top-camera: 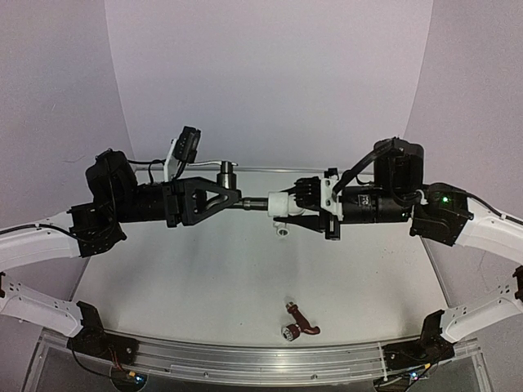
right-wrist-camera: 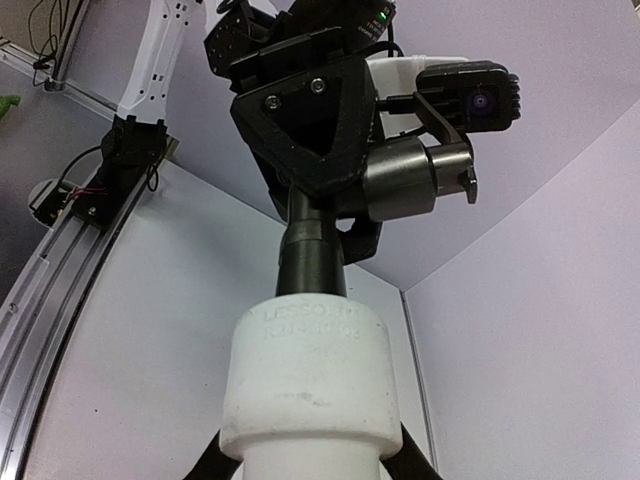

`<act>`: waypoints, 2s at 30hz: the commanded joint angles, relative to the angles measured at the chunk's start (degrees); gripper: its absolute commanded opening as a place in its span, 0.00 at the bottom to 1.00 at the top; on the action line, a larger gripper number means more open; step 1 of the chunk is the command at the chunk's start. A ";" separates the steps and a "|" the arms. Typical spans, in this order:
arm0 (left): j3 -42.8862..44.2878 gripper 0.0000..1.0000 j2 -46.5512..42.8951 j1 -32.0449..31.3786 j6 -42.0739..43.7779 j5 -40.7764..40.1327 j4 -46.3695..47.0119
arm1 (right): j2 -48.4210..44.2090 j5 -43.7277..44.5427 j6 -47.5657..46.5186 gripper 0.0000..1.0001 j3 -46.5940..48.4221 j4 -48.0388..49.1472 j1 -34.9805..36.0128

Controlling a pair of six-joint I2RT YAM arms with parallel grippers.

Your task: Install the water faucets

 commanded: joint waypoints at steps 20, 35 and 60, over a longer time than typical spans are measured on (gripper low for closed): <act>2.89 0.36 -0.49 0.20 5.71 3.87 -2.57 | -0.75 -4.73 -3.06 0.00 2.13 1.64 0.64; 2.94 0.00 -1.95 0.12 8.29 4.62 -5.55 | -0.73 -2.86 -1.03 0.00 1.66 0.13 0.64; -0.09 0.00 -10.90 -1.55 21.93 -13.22 -11.86 | 8.40 -25.51 50.32 0.25 9.55 -7.31 -3.51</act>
